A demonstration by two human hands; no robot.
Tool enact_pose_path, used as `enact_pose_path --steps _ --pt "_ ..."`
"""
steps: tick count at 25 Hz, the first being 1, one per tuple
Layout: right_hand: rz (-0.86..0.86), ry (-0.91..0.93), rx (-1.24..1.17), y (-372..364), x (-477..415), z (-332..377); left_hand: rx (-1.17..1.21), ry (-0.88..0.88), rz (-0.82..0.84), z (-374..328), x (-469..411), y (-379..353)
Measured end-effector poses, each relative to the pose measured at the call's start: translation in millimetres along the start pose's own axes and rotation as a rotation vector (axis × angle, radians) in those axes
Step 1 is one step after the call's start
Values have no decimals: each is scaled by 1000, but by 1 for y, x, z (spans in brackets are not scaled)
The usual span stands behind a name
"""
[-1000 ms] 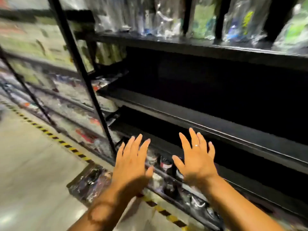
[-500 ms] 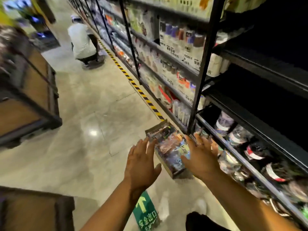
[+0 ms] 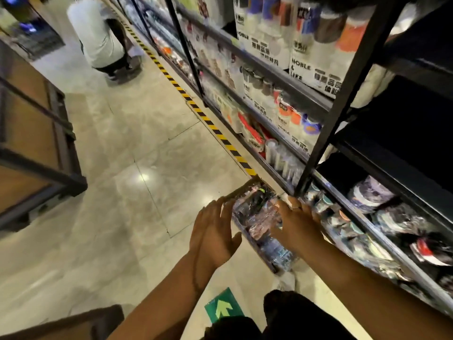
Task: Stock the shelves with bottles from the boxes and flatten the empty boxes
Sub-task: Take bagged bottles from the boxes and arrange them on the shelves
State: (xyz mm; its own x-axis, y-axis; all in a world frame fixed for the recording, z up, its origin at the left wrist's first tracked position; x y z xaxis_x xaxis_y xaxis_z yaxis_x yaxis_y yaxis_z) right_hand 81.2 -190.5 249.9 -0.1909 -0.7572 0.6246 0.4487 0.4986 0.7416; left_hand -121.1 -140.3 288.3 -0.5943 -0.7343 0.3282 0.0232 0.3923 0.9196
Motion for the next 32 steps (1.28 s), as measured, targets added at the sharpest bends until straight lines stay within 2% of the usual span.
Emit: enact_pose_path --steps 4,8,15,19,22,26,32 --pt "41 -57 -105 2 -64 -1 37 -14 103 26 -82 -6" --pt "83 -228 -196 -25 -123 -2 65 -1 356 59 -159 -48" --pt "87 -538 -483 -137 -237 -1 34 -128 661 121 -305 -173" --pt "100 -664 -700 -231 -320 -8 26 -110 791 155 -378 -292" --pt "27 -704 -802 -295 -362 -17 118 4 827 162 -401 -373" --pt "-36 -753 -947 -354 -385 -19 175 140 716 179 -403 -438" --pt "-64 -833 -1151 -370 -398 -18 484 131 658 195 -403 -435"
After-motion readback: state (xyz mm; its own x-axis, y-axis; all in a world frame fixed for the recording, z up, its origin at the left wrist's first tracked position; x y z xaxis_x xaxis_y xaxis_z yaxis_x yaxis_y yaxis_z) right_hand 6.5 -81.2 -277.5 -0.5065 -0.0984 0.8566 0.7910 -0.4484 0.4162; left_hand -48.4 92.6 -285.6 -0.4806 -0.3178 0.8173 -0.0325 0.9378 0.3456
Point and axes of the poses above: each hand's wrist, its own x-axis away from the middle knuckle, its own y-axis out of the back of the hand, z = x × y, the point moved 1 cm from there along -x, towards the middle knuckle, and after that the axes turned 12 degrees about z, right-handed, at the moved point
